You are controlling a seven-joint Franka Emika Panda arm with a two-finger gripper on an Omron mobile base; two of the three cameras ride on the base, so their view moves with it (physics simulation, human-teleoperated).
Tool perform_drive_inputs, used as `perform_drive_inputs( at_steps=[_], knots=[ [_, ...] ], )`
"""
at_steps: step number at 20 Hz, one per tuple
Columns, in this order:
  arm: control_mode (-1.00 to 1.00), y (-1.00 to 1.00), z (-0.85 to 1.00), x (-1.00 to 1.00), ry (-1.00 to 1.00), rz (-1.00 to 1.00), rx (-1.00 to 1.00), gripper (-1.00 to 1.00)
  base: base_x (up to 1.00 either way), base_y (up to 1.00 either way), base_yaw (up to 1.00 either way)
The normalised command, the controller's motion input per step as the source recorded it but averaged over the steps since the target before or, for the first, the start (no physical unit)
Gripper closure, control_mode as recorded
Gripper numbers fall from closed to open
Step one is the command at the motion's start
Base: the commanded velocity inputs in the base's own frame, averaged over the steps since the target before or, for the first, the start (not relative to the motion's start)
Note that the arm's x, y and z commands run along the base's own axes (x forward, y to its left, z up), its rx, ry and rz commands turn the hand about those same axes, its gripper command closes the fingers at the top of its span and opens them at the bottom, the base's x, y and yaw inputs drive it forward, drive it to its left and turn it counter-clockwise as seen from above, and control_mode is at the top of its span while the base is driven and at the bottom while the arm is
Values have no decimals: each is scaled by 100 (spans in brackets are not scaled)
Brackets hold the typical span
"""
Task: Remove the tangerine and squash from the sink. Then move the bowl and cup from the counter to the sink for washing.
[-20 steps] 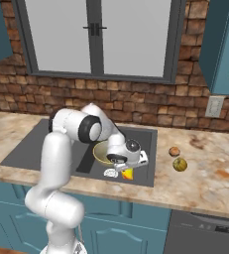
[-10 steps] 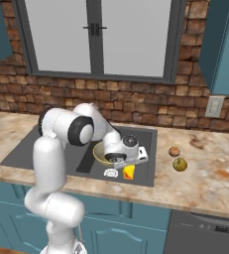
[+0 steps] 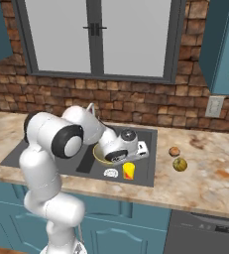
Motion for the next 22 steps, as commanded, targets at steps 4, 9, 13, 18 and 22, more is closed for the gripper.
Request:
perform_drive_inputs(
  at_steps=[4, 9, 13, 18, 22],
  knots=[
    [-100, -2, 65, -23, 0, -5, 0, -100, 0, 0, 0],
    [-100, 0, 61, -31, 0, -16, 0, -100, 0, 0, 0],
    [-100, 0, 56, -32, 0, -23, 0, -100, 0, 0, 0],
    [-100, 6, 51, -33, 0, -23, 0, -100, 0, 0, 0],
    [-100, 10, 45, -36, 0, -22, 0, -100, 0, 0, 0]
  ],
)
